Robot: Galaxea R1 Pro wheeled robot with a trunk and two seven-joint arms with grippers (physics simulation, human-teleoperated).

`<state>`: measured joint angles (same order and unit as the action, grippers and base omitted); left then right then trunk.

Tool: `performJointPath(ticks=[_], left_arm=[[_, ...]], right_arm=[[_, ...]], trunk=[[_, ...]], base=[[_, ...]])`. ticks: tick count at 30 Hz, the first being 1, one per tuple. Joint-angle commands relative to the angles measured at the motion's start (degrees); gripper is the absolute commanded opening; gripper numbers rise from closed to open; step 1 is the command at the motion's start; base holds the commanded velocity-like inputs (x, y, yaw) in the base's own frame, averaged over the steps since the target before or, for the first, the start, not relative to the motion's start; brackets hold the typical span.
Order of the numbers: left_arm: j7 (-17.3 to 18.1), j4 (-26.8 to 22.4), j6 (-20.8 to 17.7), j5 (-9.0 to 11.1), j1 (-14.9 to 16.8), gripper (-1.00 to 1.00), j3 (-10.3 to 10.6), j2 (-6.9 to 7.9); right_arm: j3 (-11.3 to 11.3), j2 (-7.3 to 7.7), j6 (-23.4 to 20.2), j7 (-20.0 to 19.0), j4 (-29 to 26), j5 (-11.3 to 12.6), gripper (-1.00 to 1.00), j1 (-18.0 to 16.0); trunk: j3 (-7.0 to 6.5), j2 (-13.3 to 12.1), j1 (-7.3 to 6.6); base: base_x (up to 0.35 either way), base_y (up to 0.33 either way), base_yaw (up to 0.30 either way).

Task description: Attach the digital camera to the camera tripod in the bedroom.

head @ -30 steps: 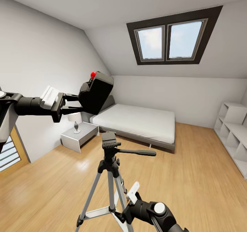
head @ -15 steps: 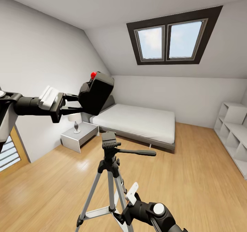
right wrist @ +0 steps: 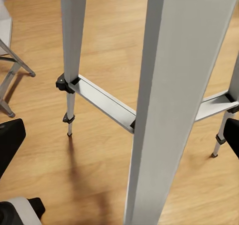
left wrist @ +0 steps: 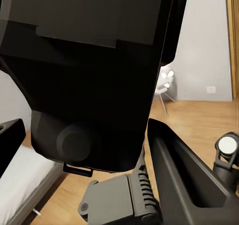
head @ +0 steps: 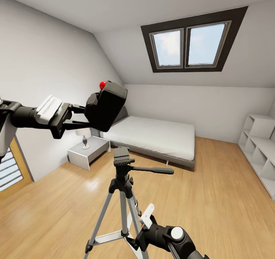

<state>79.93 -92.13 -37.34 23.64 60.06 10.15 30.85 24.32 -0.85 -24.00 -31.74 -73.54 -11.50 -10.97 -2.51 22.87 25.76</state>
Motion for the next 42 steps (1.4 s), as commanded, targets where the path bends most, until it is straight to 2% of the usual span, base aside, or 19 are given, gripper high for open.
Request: performJointPath(ticks=[1,14,30,34,39,42], left_arm=[[0.42,0.01,-0.45,0.22,0.08,-1.00,0.11,0.08],[3.35,-0.06,-0.69,0.19,0.19,-1.00,0.21,0.15],[3.81,-0.07,-0.95,-0.10,1.42,-1.00,0.37,0.07],[3.82,-0.07,-0.97,-0.18,2.64,-1.00,0.52,0.16],[3.81,-0.05,-0.92,-0.26,4.26,-1.00,2.59,0.26],[3.71,-0.04,-0.91,-0.35,5.73,-1.00,5.21,0.30]], right_arm=[[-0.07,-0.02,-0.17,-0.36,-0.07,-0.53,1.00,-0.01],[-0.28,-0.02,-0.50,-0.34,-0.03,-0.05,1.00,-0.01],[-0.32,-0.04,-0.73,-0.25,-0.03,0.18,1.00,-0.01],[-0.35,-0.13,-0.76,0.62,-0.03,0.31,1.00,-0.01],[-0.39,-0.28,-0.72,1.92,-0.03,0.41,1.00,-0.01],[-0.42,-0.33,-0.71,2.40,-0.03,0.61,1.00,-0.01]], trunk=[[0.03,0.05,0.02],[0.03,0.05,0.02],[0.03,0.05,0.02],[0.03,0.05,0.02],[0.03,0.05,0.02],[0.03,0.05,0.02]], base=[[0.000,0.000,0.000],[0.000,0.000,0.000],[0.000,0.000,0.000],[0.000,0.000,0.000],[0.000,0.000,0.000],[0.000,0.000,0.000]])
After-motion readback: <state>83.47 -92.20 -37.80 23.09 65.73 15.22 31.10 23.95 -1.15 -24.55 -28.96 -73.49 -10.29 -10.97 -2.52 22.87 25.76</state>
